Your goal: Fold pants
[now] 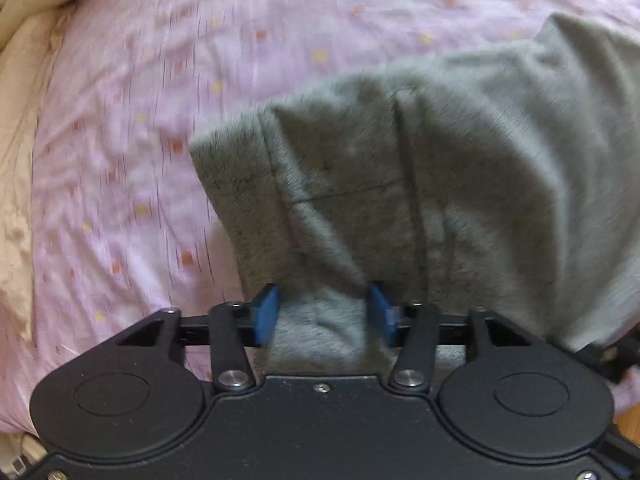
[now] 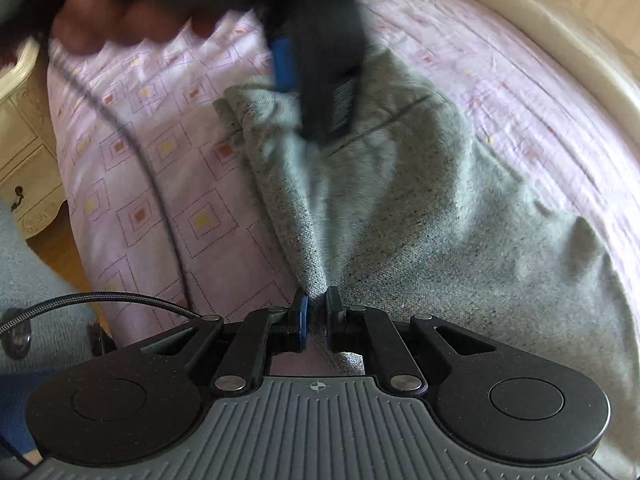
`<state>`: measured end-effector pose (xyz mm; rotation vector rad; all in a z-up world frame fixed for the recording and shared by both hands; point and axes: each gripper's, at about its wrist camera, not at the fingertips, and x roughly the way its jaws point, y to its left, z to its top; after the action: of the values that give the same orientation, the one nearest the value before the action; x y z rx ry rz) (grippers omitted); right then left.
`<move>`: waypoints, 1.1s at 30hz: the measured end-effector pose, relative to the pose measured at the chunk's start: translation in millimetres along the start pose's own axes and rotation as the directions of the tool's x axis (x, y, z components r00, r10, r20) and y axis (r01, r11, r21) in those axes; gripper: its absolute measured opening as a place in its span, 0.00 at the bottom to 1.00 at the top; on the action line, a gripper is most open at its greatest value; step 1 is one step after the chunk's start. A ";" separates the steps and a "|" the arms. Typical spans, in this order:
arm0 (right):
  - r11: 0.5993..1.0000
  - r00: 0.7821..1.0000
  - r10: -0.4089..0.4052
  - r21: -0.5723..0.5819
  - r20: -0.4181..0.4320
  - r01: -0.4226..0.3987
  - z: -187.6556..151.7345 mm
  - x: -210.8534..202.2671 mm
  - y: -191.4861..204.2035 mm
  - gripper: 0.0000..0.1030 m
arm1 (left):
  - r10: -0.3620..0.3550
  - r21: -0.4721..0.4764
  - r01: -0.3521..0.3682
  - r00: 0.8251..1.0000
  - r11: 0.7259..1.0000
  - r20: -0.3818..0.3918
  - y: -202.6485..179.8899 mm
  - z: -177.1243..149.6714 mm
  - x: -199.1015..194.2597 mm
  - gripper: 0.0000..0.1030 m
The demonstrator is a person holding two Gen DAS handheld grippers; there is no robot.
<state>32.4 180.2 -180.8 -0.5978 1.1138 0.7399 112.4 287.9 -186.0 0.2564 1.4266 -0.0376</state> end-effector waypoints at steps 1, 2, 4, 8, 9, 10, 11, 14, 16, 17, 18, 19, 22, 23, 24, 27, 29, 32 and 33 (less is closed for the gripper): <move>1.000 1.000 0.002 0.011 0.000 -0.002 0.5 -1.0 -1.1 0.12 | -0.001 -0.003 0.001 1.000 1.000 0.010 2.0 -2.1 -0.8 0.60; 1.000 1.000 0.008 0.028 0.004 -0.008 1.1 -3.8 -3.4 0.13 | 0.001 0.010 -0.001 1.000 1.000 0.010 1.7 -2.3 -2.6 0.60; 0.995 0.999 0.028 0.094 0.026 -0.031 0.9 -13.7 -13.6 0.14 | 0.016 0.053 -0.016 1.000 0.998 -0.009 -2.8 -1.8 -6.5 0.60; 0.956 0.994 0.039 0.285 0.103 -0.067 -6.6 -41.6 -52.8 0.17 | 0.011 0.067 -0.010 1.000 0.998 -0.016 -8.8 9.0 -27.5 0.53; 0.940 0.992 0.010 0.337 0.127 -0.052 -9.6 -50.1 -65.9 0.17 | -0.006 0.039 0.006 1.000 0.999 0.009 -8.4 15.0 -35.5 0.53; 0.925 0.989 -0.019 0.378 0.146 -0.038 -12.4 -57.6 -79.2 0.17 | -0.023 0.003 0.023 0.999 1.000 0.037 -8.0 22.6 -42.7 0.54; 0.909 0.985 -0.045 0.416 0.167 -0.029 -15.0 -64.8 -94.3 0.17 | -0.039 -0.027 0.040 0.998 0.999 0.056 -9.3 30.7 -47.3 0.55; 0.870 0.974 -0.108 0.493 0.198 -0.003 -21.8 -78.7 -139.6 0.18 | -0.069 -0.094 0.077 0.994 0.993 0.086 -18.5 53.6 -52.6 0.55; 0.858 0.971 -0.133 0.514 0.200 0.011 -23.1 -76.4 -169.8 0.19 | -0.063 -0.096 0.070 0.995 0.993 0.080 -27.1 57.5 -48.6 0.56; 0.856 0.970 -0.140 0.516 0.197 0.018 -22.7 -73.5 -185.4 0.21 | -0.050 -0.093 0.056 0.997 0.994 0.067 -31.7 54.0 -44.9 0.56; 0.857 0.971 -0.142 0.515 0.191 0.024 -21.9 -69.8 -199.2 0.23 | -0.037 -0.084 0.040 0.998 0.996 0.043 -36.3 47.4 -38.8 0.56; 0.860 0.972 -0.141 0.510 0.186 0.027 -21.6 -65.6 -213.2 0.23 | -0.026 -0.067 0.027 1.000 0.997 0.010 -40.9 38.5 -30.6 0.56; 0.867 0.979 -0.100 0.499 0.176 -0.002 -18.0 -47.8 -247.1 0.23 | -0.010 -0.048 0.010 1.000 0.999 0.003 -45.6 7.4 -13.4 0.60; 0.870 0.983 -0.077 0.493 0.167 -0.016 -15.4 -37.6 -255.8 0.23 | -0.002 -0.056 0.004 1.000 0.998 0.027 -46.1 2.0 -15.2 0.61; 0.876 0.986 -0.058 0.482 0.155 -0.024 -12.6 -27.8 -262.1 0.23 | 0.000 -0.067 0.001 1.000 0.998 0.024 -46.2 0.0 -16.1 0.61; 0.898 0.990 -0.006 0.437 0.140 -0.056 -8.5 -6.7 -272.8 0.23 | -0.006 -0.135 0.005 1.000 0.991 -0.010 -42.4 2.5 -15.6 0.61; 0.893 0.991 0.075 0.435 0.109 -0.116 -9.2 4.0 -279.3 0.23 | -0.006 -0.153 0.003 1.000 0.988 -0.021 -42.5 6.3 -13.4 0.62; 0.850 0.966 0.254 0.463 0.055 -0.250 -12.8 7.7 -275.8 0.25 | -0.001 -0.154 -0.003 1.000 0.988 -0.029 -42.4 10.5 -11.5 0.62; 0.860 0.963 0.262 0.437 0.066 -0.264 -15.3 2.5 -267.6 0.26 | -0.001 -0.155 -0.004 1.000 0.988 -0.030 -43.0 11.3 -9.6 0.62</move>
<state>233.0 2.6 -171.6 -0.0538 1.3247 0.6870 114.3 242.7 -181.8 0.1297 1.4510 0.0789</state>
